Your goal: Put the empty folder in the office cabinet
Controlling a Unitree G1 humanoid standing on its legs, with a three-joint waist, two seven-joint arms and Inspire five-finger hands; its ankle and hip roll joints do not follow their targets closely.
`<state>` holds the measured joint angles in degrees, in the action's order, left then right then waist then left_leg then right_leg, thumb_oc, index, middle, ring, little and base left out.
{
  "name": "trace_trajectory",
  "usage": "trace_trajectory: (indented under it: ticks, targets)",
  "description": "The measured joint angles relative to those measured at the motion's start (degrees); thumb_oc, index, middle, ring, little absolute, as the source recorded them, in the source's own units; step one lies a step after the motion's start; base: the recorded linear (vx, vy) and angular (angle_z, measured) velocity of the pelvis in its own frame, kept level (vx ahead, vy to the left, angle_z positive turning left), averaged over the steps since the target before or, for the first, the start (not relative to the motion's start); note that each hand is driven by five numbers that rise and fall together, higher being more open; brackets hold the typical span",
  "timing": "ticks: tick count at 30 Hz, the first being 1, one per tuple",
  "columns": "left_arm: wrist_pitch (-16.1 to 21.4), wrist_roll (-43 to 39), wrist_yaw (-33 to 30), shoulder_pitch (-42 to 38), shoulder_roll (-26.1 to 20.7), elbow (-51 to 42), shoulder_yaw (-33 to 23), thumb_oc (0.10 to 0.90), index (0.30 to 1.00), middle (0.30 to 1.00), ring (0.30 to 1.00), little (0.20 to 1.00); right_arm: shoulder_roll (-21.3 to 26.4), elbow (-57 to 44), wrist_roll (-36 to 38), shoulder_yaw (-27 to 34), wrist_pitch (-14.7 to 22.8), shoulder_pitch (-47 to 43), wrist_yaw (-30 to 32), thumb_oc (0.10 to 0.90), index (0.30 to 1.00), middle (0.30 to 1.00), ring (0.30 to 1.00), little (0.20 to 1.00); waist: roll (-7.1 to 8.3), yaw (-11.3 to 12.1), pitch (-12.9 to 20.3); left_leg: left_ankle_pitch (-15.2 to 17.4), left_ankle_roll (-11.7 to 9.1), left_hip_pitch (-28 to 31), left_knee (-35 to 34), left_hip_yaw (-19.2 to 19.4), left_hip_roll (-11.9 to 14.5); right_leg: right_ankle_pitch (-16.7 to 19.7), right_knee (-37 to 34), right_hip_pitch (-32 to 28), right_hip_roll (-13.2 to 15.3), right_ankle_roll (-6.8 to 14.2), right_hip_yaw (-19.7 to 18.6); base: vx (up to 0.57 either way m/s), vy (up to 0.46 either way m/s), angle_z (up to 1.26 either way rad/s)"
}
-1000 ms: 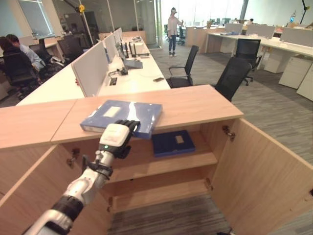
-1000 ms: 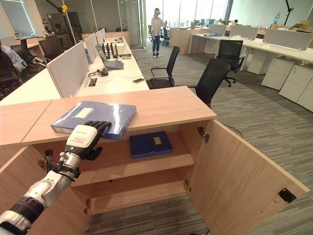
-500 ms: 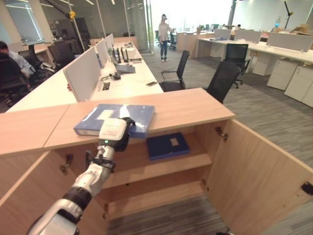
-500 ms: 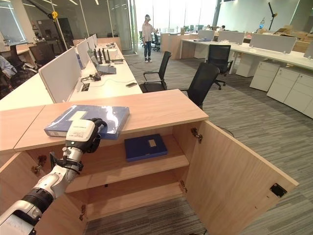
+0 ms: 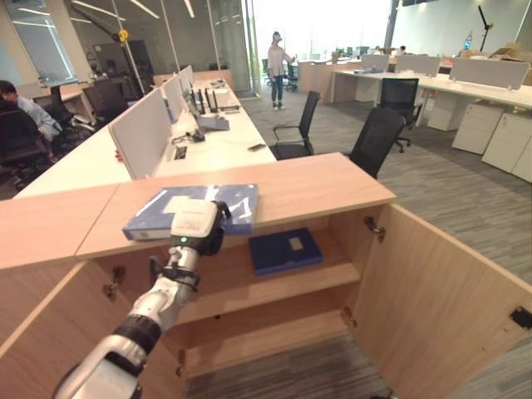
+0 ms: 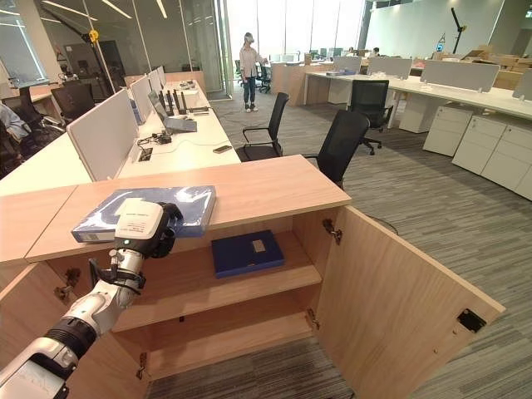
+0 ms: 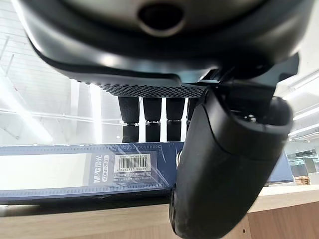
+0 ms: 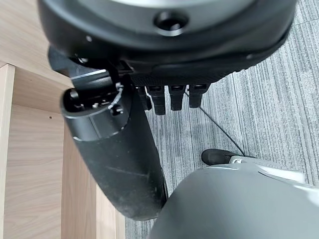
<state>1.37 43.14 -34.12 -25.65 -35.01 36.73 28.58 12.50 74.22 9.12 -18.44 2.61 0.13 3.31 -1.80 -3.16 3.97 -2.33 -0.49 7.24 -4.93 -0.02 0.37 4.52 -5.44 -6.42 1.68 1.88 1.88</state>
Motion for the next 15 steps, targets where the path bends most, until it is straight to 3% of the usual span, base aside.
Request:
trace_trajectory:
  ticks: [8,10,15]
  targets:
    - [-0.1,-0.1,-0.2,0.5,0.1,-1.4,-0.4,0.400,0.300,0.300,0.300,0.300,0.0,0.0,0.0,0.0,0.0,0.0,0.1,0.800,0.900,0.900,0.900,0.900,-0.01,0.1,0.0,0.0,-0.1,-0.1,0.0,0.0,0.2,0.0,0.0,0.0,-0.2,0.0,0.0,0.00,0.000,0.00]
    - [-0.7,-0.1,1.8,4.4,-0.6,-9.3,-3.2,0.400,0.300,0.300,0.300,0.300,-0.1,-0.1,0.0,0.1,0.0,0.0,0.3,0.800,0.900,0.900,0.900,0.900,0.03,0.2,0.0,0.0,-0.1,-0.2,0.0,0.0,0.2,0.0,0.0,0.1,-0.2,-0.1,0.0,0.00,0.000,0.00]
    - [2.9,0.0,5.0,13.2,-1.0,-25.4,-6.0,0.400,0.300,0.300,0.300,0.300,-0.1,-0.1,0.0,0.2,-0.4,0.2,0.4,0.800,0.900,0.900,0.900,0.900,0.33,1.7,-0.2,-0.2,0.3,-0.1,0.0,-0.3,0.2,-0.2,0.0,0.0,-0.2,-0.2,0.2,0.00,0.001,0.03]
